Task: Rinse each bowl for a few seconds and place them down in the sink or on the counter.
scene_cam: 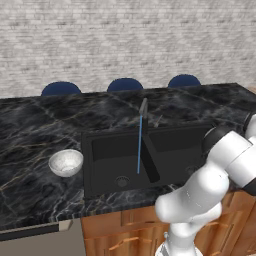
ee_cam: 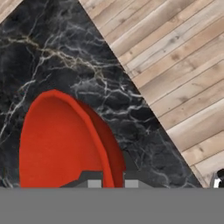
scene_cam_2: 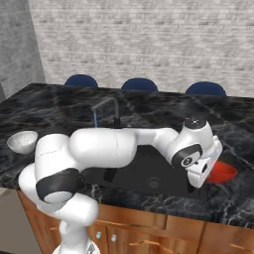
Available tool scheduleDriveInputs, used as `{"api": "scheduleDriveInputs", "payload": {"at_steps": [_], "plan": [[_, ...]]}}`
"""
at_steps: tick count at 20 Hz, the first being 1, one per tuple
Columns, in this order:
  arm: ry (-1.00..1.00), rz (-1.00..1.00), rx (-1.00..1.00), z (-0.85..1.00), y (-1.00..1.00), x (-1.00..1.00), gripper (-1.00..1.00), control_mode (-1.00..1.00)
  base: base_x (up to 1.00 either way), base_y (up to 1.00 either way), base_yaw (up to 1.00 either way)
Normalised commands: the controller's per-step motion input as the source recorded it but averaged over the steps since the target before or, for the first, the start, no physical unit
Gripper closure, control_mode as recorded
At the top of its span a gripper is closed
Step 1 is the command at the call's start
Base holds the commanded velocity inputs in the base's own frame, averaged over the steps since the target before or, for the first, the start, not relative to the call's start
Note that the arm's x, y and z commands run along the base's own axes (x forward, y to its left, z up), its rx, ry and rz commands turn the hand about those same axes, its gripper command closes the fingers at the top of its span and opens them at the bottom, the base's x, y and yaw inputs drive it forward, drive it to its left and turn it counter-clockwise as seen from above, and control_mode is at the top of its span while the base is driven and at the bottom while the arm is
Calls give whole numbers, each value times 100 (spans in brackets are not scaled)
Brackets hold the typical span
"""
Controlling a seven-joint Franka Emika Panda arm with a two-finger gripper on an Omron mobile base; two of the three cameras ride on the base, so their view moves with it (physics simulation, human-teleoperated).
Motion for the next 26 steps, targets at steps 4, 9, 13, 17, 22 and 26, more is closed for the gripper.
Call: {"api": "scheduleDriveInputs", "payload": {"at_steps": [4,9,13,17,22,26], "plan": [[1,11,20,-13,-39,0,100,-100,0,0,0],[-5,14,17,-10,-41,0,100,-100,0,0,0],[-14,15,7,-8,-26,0,100,-100,0,0,0],[-14,13,2,-6,-19,0,100,-100,0,0,0],[-3,12,0,-29,-16,0,100,-100,0,0,0],[0,12,0,-36,-27,2,100,-100,0,0,0]]}}
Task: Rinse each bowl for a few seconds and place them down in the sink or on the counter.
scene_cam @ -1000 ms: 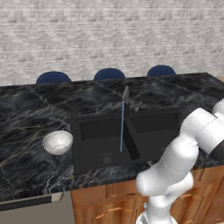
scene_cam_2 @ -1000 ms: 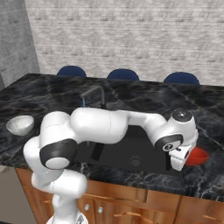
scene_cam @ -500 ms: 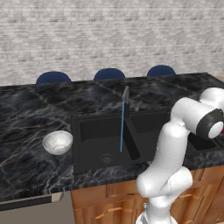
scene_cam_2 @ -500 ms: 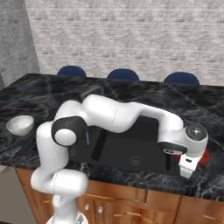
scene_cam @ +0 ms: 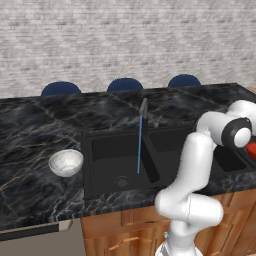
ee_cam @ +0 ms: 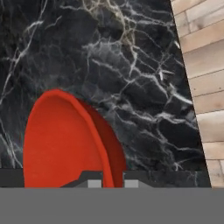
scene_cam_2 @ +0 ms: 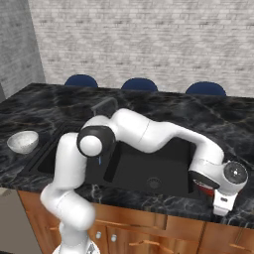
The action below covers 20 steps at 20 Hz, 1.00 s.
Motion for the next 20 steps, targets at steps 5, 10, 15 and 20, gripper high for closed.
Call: {"api": "scheduleDriveInputs", "payload": {"at_steps": [5,10,15,20], "plan": [[-3,9,0,-19,-33,15,100,-100,0,0,0],[-13,1,-1,-13,-22,10,100,-100,0,0,0],[-21,2,-10,-18,-4,-7,100,-100,0,0,0],[-18,4,-26,0,0,-17,100,-100,0,0,0]]}}
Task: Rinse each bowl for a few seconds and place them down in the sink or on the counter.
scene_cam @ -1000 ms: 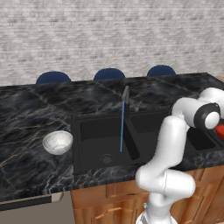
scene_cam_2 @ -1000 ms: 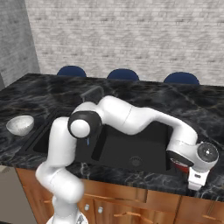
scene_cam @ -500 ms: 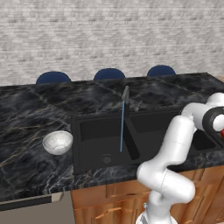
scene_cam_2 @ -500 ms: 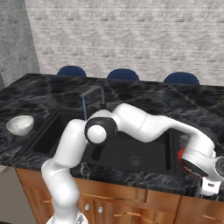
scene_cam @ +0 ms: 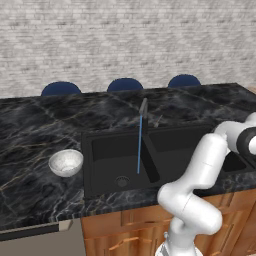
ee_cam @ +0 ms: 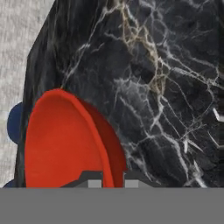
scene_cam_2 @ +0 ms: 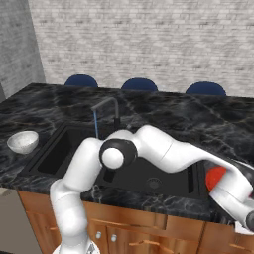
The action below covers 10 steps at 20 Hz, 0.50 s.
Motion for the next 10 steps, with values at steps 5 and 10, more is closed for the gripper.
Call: {"api": "scheduleDriveInputs", "payload": {"at_steps": [5,10], "plan": [[-1,0,-28,11,2,1,-100,-100,0,0,0],[6,0,-18,17,0,15,-100,-100,0,0,0]]}}
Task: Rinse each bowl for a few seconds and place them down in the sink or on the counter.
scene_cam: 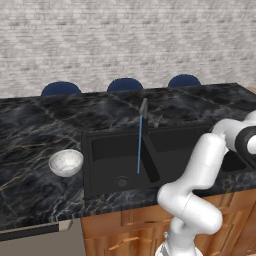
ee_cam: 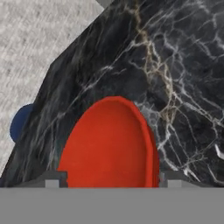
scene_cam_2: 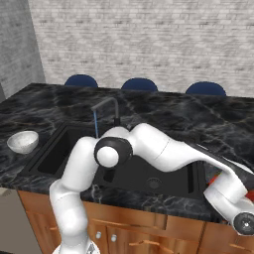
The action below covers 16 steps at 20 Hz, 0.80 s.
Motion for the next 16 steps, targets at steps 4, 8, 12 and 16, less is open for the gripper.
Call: {"api": "scheduleDriveInputs", "payload": {"at_steps": [4,8,12,16], "plan": [[6,0,-13,32,-11,14,-100,-100,0,0,0],[7,-1,-8,65,-14,0,-100,-100,0,0,0],[2,0,-3,87,7,-40,-100,-100,0,0,0],[-1,3,-3,72,24,-77,-100,-100,0,0,0]]}}
